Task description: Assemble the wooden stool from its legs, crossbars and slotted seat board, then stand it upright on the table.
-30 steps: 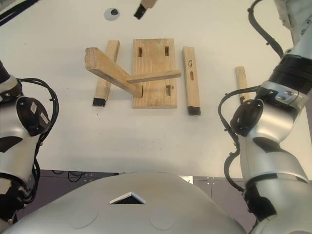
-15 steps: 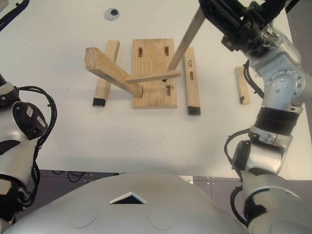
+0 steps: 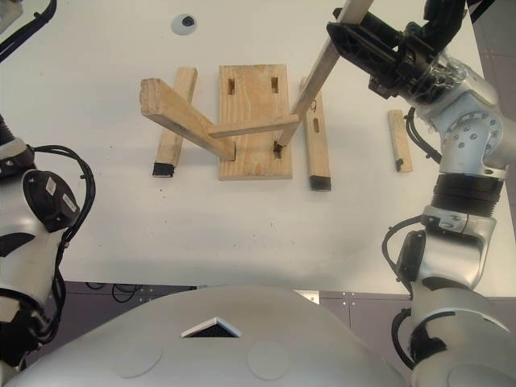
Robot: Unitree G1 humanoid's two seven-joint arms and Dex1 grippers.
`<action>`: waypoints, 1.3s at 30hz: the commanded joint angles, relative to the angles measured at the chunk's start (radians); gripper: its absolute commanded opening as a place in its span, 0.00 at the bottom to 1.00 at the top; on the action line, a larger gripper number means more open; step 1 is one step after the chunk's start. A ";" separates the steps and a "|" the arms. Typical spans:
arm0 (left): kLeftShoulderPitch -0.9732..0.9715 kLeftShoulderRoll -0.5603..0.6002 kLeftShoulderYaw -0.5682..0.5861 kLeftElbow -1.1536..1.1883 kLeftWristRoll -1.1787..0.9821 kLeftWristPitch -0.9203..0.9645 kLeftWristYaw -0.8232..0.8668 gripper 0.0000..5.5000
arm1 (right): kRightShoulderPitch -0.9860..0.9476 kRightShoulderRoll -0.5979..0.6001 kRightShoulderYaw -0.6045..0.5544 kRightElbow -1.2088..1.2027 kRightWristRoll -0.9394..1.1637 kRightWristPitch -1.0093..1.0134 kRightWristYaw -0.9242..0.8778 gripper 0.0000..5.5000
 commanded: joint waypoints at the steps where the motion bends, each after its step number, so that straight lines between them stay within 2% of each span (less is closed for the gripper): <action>1: 0.002 0.002 -0.002 0.000 0.005 -0.014 -0.003 0.68 | 0.004 -0.024 0.036 0.053 -0.054 0.004 0.018 0.37; 11: 0.029 0.006 0.004 -0.025 -0.003 -0.026 -0.002 0.68 | -0.019 -0.060 0.043 0.085 -0.050 0.022 0.082 0.37; 17: 0.040 0.005 0.003 -0.044 -0.009 -0.015 0.006 0.68 | -0.023 -0.103 0.138 0.044 -0.156 -0.078 0.143 0.37; 26: 0.053 0.011 -0.019 -0.077 -0.010 0.021 0.036 0.68 | 0.000 -0.203 0.243 -0.165 -0.228 -0.162 0.202 0.37; 28: 0.043 0.044 -0.068 -0.113 0.010 0.046 0.019 0.68 | 0.026 -0.213 0.245 -0.191 -0.241 -0.179 0.197 0.37; 30: 0.019 0.104 -0.170 -0.171 0.053 0.068 -0.030 0.68 | 0.048 -0.219 0.243 -0.213 -0.245 -0.188 0.185 0.37; 36: -0.193 0.312 -0.616 -0.445 0.215 0.077 -0.340 0.68 | 0.081 -0.214 0.232 -0.239 -0.245 -0.189 0.135 0.37; 39: -0.297 0.343 -0.780 -0.470 0.300 0.054 -0.476 0.68 | 0.089 -0.210 0.230 -0.243 -0.243 -0.186 0.118 0.37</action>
